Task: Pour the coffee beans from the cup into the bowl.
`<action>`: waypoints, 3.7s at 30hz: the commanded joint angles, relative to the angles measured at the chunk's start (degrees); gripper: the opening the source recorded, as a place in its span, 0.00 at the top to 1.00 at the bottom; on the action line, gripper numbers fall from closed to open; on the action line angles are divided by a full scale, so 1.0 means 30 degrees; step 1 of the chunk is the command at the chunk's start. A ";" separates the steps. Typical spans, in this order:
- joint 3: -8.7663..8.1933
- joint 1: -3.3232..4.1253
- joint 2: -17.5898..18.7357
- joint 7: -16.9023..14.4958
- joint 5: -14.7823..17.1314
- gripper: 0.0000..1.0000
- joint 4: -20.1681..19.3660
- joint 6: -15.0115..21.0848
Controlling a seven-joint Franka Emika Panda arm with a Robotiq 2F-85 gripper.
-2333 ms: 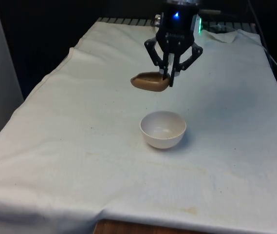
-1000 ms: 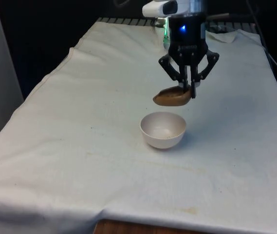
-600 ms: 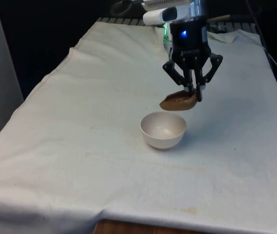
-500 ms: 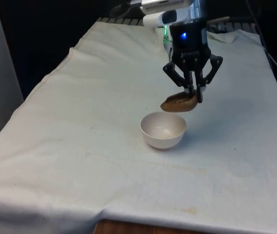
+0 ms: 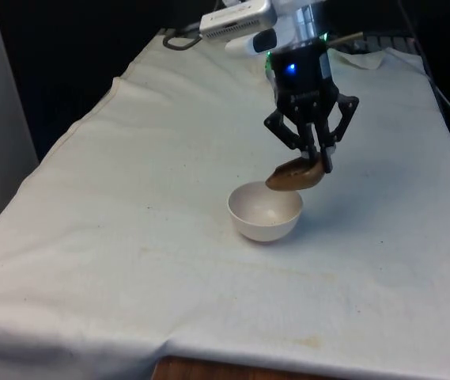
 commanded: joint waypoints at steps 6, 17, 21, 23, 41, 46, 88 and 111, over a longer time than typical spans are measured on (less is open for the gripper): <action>0.0172 -0.0363 0.0000 -0.0879 0.1089 0.99 0.0095 -0.0229; -0.0458 -0.0630 0.0019 -0.2846 0.3151 0.99 0.0267 -0.1050; -0.0764 -0.0516 0.0000 -0.3170 0.3457 0.99 0.0229 -0.1146; -0.0707 -0.0726 0.0000 -0.3514 0.3896 0.99 0.0344 -0.1432; -0.1050 -0.0879 0.0019 -0.5901 0.7391 0.99 0.0611 -0.2712; -0.1299 -0.0917 0.0038 -0.6608 0.8403 0.99 0.0649 -0.3266; -0.2903 -0.0859 -0.0095 -1.0065 1.2930 0.99 0.0325 -0.6532; -0.3858 -0.0859 0.0153 -1.2128 1.5451 0.99 0.0019 -0.8862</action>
